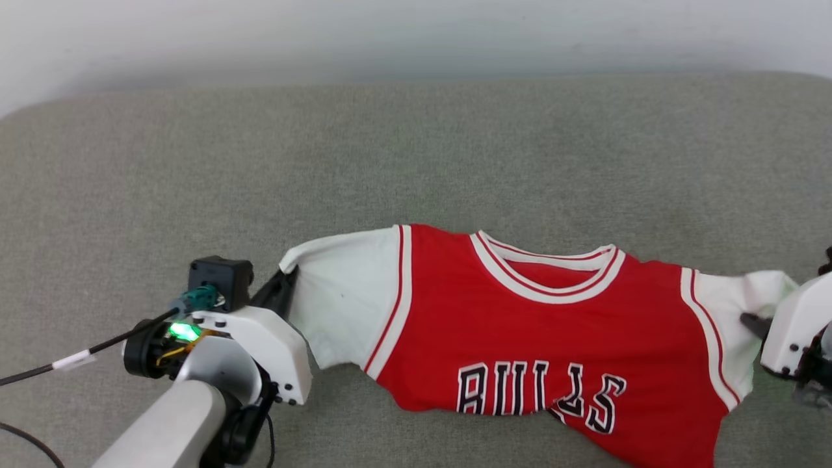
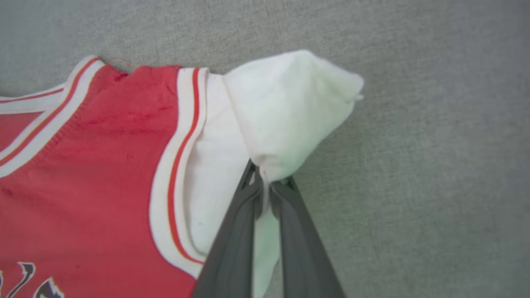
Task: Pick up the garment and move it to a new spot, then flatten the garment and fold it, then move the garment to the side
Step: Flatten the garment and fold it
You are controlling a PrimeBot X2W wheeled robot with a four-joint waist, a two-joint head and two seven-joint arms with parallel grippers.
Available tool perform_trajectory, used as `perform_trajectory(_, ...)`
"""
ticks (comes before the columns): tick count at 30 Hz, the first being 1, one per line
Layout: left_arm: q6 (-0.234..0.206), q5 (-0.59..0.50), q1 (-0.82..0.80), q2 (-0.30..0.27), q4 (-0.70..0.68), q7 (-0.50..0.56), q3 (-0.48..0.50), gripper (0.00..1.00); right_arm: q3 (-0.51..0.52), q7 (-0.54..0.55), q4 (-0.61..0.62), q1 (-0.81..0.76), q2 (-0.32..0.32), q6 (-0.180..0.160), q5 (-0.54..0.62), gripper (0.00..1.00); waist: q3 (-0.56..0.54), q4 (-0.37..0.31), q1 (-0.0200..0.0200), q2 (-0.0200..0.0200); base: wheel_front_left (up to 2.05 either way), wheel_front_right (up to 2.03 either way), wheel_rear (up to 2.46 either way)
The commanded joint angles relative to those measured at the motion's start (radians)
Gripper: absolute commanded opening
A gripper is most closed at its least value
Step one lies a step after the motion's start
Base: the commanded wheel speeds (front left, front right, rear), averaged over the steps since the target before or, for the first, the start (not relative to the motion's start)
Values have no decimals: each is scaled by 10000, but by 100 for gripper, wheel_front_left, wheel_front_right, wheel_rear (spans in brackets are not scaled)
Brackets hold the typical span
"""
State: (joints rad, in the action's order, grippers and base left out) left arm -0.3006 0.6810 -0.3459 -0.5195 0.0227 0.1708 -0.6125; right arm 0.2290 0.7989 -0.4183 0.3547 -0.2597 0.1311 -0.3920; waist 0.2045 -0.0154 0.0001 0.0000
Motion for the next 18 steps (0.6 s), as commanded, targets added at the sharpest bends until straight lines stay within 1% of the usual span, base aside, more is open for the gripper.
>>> perform_trajectory(1,-86,5,-32,-48,22,-207,173,0,12,-194,203,213,-133,-7,29,0,-354,-144,-1,0,0,0,0)
perform_trajectory(5,-150,73,-438,-72,126,-491,562,0,-121,-847,714,458,-364,-9,320,0,-929,-258,-1,0,0,0,0)
perform_trajectory(7,-58,88,-674,-122,277,-528,674,0,-251,-1025,854,601,-448,-10,428,0,-1167,-316,-1,0,0,0,0)
perform_trajectory(10,51,267,-1231,-14,630,-712,1021,0,-495,-1217,934,1011,-552,-10,613,0,-1393,-416,-1,0,0,0,0)
perform_trajectory(13,170,427,-1859,177,1082,-873,1274,0,-851,-1380,907,1552,-577,-12,867,0,-1506,-496,-1,0,0,0,0)
perform_trajectory(18,395,326,-3255,375,2103,-1102,1497,0,-1451,-1831,742,2758,-515,-10,1029,0,-1378,-598,-1,0,0,0,0)
